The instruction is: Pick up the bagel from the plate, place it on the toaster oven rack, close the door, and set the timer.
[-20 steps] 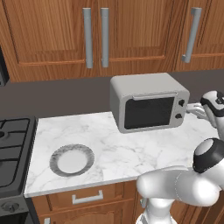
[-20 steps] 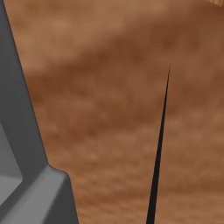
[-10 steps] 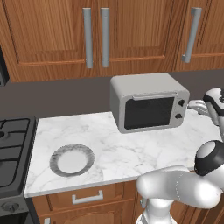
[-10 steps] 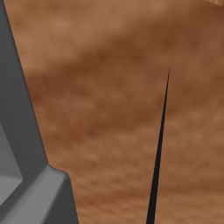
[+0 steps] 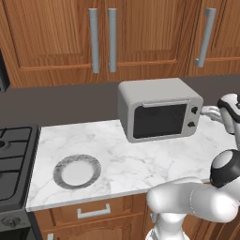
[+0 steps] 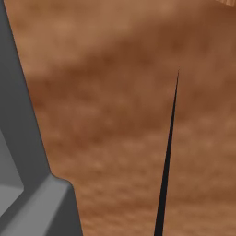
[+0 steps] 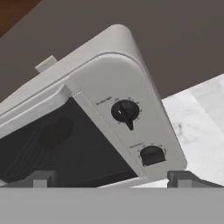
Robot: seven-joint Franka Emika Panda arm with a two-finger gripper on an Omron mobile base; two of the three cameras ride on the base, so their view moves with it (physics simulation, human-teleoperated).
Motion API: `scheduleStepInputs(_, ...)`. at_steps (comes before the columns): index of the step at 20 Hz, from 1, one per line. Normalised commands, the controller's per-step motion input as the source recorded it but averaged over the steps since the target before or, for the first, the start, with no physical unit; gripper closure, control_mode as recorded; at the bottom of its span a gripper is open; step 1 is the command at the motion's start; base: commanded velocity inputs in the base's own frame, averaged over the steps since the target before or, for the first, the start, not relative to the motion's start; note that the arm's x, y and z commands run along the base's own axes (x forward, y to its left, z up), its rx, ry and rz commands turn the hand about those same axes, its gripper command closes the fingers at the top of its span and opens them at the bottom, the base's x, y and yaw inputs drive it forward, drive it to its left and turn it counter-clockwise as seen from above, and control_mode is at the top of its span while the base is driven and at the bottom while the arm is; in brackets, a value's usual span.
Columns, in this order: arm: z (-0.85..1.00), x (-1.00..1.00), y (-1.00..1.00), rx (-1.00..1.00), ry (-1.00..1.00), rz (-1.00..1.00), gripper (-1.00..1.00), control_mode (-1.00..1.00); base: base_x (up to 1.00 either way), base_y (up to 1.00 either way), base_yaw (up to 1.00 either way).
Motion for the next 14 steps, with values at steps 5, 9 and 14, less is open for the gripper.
scheduleStepInputs(5,0.07,0.0,-0.01,0.05,-0.15,0.0,-1.0,-1.0,0.0,0.0,0.0)
scheduleStepInputs(9,0.04,0.0,0.02,0.02,-0.01,0.0,-1.0,-1.0,0.0,0.0,0.0)
scheduleStepInputs(14,0.0,0.06,0.09,0.0,0.0,0.0,-1.0,-1.0,0.0,0.0,0.0)
